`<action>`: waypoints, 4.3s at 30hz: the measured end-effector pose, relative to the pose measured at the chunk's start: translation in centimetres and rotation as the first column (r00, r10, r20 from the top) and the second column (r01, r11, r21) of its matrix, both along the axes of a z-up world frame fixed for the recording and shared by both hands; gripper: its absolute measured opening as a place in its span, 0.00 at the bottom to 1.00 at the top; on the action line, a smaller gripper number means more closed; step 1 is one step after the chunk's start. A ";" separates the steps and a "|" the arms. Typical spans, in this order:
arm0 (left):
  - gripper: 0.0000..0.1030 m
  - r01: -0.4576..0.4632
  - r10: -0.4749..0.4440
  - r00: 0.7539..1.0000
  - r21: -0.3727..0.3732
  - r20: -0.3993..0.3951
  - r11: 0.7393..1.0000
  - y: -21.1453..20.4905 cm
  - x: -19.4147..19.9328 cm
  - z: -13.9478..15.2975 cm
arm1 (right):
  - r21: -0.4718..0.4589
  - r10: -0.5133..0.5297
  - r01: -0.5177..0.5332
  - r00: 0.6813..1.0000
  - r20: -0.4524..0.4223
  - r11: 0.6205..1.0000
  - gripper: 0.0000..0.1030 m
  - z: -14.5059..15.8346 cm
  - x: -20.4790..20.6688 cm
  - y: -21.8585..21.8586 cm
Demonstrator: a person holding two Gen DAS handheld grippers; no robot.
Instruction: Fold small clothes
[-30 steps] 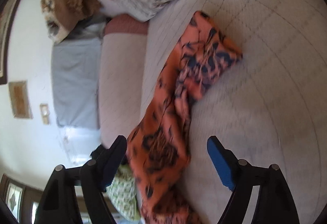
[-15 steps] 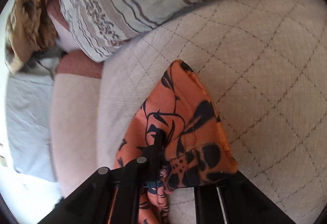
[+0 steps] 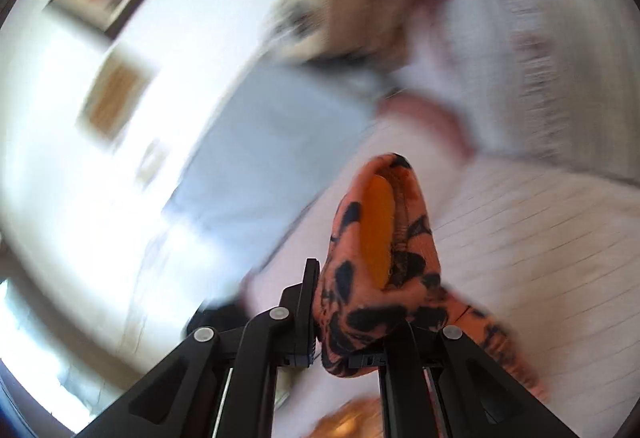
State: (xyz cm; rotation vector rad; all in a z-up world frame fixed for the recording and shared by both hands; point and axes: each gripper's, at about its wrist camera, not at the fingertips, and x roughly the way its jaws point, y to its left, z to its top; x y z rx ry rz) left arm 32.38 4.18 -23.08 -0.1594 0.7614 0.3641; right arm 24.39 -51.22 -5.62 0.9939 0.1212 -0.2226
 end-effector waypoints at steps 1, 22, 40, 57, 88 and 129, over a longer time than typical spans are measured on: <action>1.00 -0.025 0.026 1.000 0.012 -0.003 1.000 1.1 0.0 0.2 | -0.014 0.053 -0.053 0.999 0.003 0.999 0.08 0.5 1.1 2.3; 1.00 -0.143 0.142 0.988 -0.016 -0.066 0.990 9.8 0.0 0.7 | 0.122 0.745 -0.750 0.597 -0.297 0.650 0.82 -17.4 14.9 35.3; 1.00 -0.009 -0.034 0.938 -0.122 -0.345 0.992 5.4 3.8 -4.5 | 0.052 0.547 -0.618 0.649 -0.529 0.784 0.39 -18.7 14.7 24.3; 1.00 -0.389 0.318 0.908 -0.269 -0.272 0.881 20.7 -0.6 -4.3 | -0.255 0.530 -0.770 0.601 -0.599 0.584 0.36 -19.5 15.1 39.6; 0.61 -0.298 0.293 0.945 -0.756 -0.146 0.583 35.0 7.4 -9.2 | -0.211 0.571 -0.663 0.735 -0.367 0.718 0.43 -21.8 11.3 35.5; 0.60 0.671 -0.680 0.732 -0.227 0.047 0.706 -13.0 -1.7 -0.1 | -0.028 0.258 -0.274 0.932 -0.256 0.961 0.65 -15.9 -0.3 11.9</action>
